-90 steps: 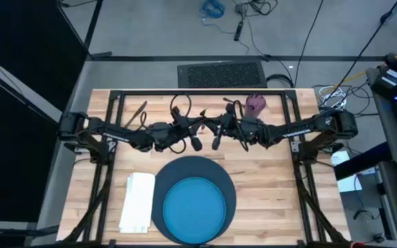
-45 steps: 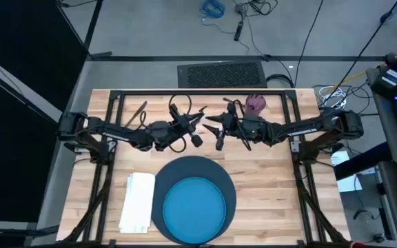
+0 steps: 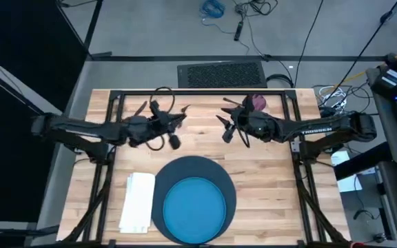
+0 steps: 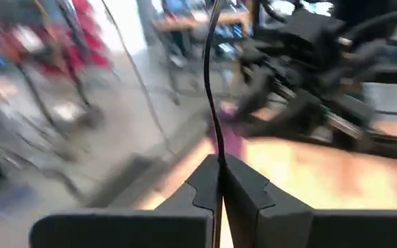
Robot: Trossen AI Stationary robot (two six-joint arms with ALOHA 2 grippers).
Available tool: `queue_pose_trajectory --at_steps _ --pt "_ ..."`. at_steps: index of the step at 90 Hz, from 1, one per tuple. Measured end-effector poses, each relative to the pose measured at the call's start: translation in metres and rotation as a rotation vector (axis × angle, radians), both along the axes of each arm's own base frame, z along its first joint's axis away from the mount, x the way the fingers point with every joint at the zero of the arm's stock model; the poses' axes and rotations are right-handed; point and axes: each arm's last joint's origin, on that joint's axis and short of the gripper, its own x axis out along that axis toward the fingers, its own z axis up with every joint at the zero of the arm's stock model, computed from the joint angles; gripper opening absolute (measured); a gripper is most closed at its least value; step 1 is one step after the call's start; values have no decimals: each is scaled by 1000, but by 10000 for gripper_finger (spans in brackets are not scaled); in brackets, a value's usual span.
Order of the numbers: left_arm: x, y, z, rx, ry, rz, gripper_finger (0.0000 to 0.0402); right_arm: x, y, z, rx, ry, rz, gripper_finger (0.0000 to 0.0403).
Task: Set table place
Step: Put the fork on top of the white napkin
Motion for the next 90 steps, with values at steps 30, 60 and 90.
queue_pose_trajectory --at_steps 30,60,90 --pt "-67 -15 -21 -864 302 -34 0 0 0 -1 12 3 3 144" --pt "-106 -78 -70 -1188 856 -96 0 -1 0 -5 11 52 4 144" --pt "-135 -142 -62 -1296 528 -63 0 -2 1 -7 14 81 10 144"
